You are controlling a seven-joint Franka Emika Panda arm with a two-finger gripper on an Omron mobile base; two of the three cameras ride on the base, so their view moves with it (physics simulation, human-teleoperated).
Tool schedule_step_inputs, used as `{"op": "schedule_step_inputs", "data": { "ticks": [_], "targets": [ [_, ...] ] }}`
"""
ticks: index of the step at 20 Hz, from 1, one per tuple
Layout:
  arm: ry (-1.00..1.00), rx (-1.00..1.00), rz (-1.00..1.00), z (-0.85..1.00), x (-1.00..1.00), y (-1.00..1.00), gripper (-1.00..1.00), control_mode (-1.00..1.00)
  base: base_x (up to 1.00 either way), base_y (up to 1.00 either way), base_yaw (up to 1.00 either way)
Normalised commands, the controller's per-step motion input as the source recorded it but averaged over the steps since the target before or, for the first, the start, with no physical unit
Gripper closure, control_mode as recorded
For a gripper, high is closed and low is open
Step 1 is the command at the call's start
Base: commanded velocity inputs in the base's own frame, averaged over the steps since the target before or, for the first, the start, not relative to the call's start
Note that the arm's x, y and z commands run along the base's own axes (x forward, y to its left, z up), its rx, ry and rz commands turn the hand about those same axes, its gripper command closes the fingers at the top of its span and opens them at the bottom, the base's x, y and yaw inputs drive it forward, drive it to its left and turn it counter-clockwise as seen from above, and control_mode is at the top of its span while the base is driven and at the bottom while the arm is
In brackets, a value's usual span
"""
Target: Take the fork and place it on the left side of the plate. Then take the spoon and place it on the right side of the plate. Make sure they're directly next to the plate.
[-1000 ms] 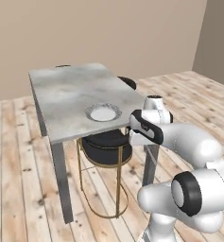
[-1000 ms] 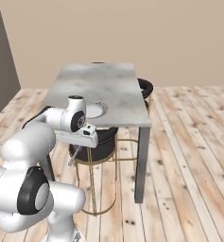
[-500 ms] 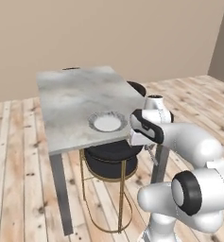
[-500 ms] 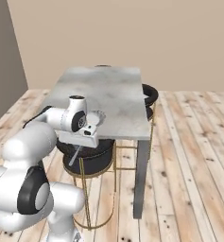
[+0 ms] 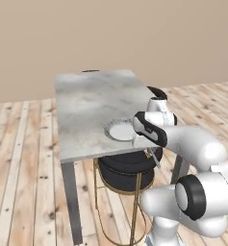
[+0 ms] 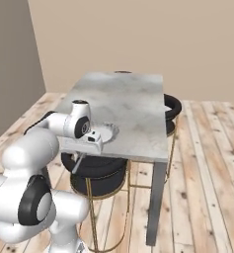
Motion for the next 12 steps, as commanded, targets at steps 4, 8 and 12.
{"op": "schedule_step_inputs", "data": {
  "ticks": [4, 8, 12],
  "targets": [
    [0.00, 0.00, 0.00, 0.00, 0.00, 0.00, 1.00, 1.00, 0.61, -0.13, 0.14],
    [0.00, 0.00, 0.00, 0.00, 0.00, 0.00, 1.00, 1.00, 0.61, -0.17, 0.11],
    [0.00, 0.00, 0.00, 0.00, 0.00, 0.00, 1.00, 1.00, 0.45, -0.08, 0.02]
  ]
}}
